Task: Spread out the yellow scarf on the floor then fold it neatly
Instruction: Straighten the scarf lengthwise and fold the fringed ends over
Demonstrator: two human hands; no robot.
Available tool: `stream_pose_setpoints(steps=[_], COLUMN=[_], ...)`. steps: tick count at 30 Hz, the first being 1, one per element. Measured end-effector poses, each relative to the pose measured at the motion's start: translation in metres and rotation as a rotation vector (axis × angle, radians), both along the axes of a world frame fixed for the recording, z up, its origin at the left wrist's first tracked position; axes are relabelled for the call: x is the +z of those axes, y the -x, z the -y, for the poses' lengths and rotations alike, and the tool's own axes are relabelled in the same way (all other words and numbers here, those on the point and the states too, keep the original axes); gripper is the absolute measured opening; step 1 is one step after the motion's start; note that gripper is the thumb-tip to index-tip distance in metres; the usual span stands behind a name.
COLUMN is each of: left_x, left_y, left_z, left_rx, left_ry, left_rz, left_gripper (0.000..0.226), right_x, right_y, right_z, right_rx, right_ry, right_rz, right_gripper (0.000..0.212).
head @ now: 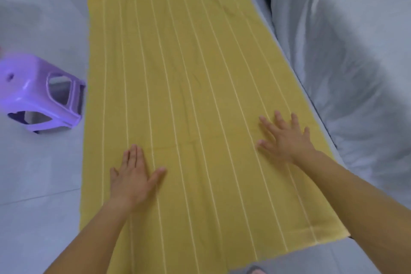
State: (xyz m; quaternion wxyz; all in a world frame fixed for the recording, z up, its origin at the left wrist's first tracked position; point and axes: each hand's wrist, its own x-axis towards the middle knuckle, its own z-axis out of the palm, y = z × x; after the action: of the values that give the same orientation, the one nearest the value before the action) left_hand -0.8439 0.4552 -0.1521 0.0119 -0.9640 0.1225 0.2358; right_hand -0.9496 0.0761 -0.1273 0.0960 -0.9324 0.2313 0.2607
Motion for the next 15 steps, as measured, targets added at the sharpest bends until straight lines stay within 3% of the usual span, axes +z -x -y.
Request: stream_pose_setpoints(steps=[15], left_x=[-0.013], left_y=[-0.135], left_z=[0.030], left_rx=[0.142], left_ry=[-0.061], left_rz=[-0.037], left_gripper=[0.109], right_x=[-0.023], right_y=[-0.150], right_z=[0.068], right_rx=[-0.028], right_ry=[-0.064], right_rz=[-0.044], right_gripper=[0.091])
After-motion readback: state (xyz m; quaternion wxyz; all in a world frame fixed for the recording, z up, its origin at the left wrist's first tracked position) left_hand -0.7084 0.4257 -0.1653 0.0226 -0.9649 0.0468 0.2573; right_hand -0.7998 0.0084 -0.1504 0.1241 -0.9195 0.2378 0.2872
